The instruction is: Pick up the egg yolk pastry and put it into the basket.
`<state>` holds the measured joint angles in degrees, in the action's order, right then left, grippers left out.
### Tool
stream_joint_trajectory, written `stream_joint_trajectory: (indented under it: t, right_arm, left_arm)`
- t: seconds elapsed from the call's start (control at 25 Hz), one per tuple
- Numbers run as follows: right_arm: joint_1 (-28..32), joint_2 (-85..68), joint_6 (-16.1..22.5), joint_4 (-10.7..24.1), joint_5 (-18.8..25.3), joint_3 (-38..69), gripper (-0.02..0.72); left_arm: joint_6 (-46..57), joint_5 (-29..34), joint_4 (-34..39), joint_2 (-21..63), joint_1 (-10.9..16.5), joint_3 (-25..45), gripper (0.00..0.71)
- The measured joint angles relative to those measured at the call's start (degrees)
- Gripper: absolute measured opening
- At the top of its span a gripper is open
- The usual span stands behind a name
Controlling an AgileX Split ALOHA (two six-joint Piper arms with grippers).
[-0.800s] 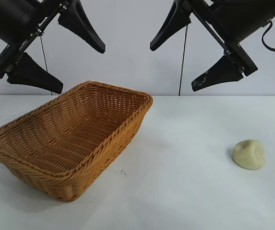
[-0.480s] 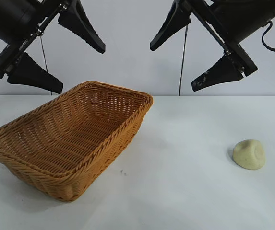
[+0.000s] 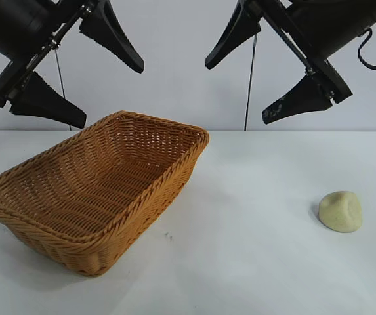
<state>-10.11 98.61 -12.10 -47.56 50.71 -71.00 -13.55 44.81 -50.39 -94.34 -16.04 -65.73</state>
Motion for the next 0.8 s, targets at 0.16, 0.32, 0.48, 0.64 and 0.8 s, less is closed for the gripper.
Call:
stream_joint_trajectory:
  t: [0.16,0.32,0.48,0.64,0.8]
  right_arm:
    - [0.00,0.00,0.00,0.00,-0.15,0.00,0.694]
    - [0.00,0.00,0.00,0.00,-0.15,0.00,0.694]
    - [0.00,0.00,0.00,0.00,-0.15,0.00,0.694]
    - [0.00,0.00,0.00,0.00,-0.15,0.00,0.694]
    - [0.00,0.00,0.00,0.00,-0.15,0.00,0.694]
  left_arm:
    - [0.00,0.00,0.00,0.00,0.00,0.00,0.692]
    - [0.00,0.00,0.00,0.00,0.00,0.00,0.692]
    - [0.00,-0.02,0.00,0.17,0.40,0.00,0.692]
    - [3.18,0.15,0.95,2.24,2.04,0.00,0.692]
    - [10.44,1.32,7.38,5.47,2.59,0.00,0.692]
